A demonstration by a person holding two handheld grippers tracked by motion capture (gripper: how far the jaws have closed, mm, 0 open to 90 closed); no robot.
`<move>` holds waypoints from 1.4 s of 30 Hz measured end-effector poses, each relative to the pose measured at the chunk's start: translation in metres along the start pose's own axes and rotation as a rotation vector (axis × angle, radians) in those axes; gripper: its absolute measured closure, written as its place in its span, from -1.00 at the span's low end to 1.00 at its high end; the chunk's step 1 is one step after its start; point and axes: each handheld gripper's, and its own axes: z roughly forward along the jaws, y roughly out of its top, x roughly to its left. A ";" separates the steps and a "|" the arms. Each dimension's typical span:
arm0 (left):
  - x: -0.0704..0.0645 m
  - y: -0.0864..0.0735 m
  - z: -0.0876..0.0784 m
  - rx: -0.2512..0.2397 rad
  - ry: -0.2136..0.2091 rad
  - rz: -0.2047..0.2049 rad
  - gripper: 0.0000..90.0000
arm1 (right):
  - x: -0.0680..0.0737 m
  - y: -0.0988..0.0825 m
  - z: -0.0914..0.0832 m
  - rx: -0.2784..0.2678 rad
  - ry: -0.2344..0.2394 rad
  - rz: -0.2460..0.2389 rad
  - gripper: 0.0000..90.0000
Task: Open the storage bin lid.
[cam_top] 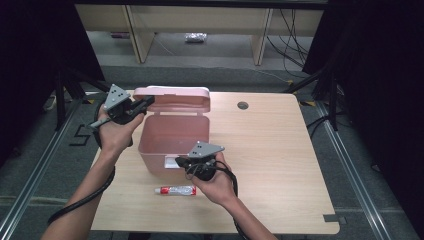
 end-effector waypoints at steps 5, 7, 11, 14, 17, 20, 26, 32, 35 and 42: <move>0.001 0.001 0.002 -0.001 0.004 0.000 1.00 | 0.001 0.002 0.009 0.006 0.006 -0.006 1.00; 0.001 0.001 0.003 -0.002 0.006 0.000 1.00 | 0.000 0.002 0.013 0.001 0.008 -0.036 1.00; 0.002 0.003 0.006 -0.002 0.012 0.002 1.00 | 0.002 0.002 0.016 0.014 0.007 -0.029 1.00; 0.003 0.003 0.008 -0.002 0.014 0.003 1.00 | 0.002 0.002 0.019 0.020 -0.003 -0.042 1.00; 0.004 0.003 0.010 0.001 0.016 0.004 1.00 | 0.004 0.001 0.021 0.035 0.002 -0.033 1.00; 0.005 0.003 0.011 0.000 0.022 0.001 1.00 | 0.004 0.000 0.023 0.033 0.002 -0.038 1.00; 0.007 0.006 0.014 0.002 0.029 0.003 1.00 | 0.005 -0.001 0.024 0.021 -0.010 -0.044 1.00; 0.010 0.007 0.019 0.007 0.039 0.006 1.00 | 0.004 -0.001 0.025 0.016 -0.015 -0.057 1.00; 0.010 0.007 0.020 0.008 0.041 0.005 1.00 | 0.004 -0.001 0.025 0.018 -0.014 -0.055 1.00; 0.012 0.008 0.024 0.007 0.045 0.003 1.00 | 0.005 -0.001 0.024 0.035 -0.004 -0.054 1.00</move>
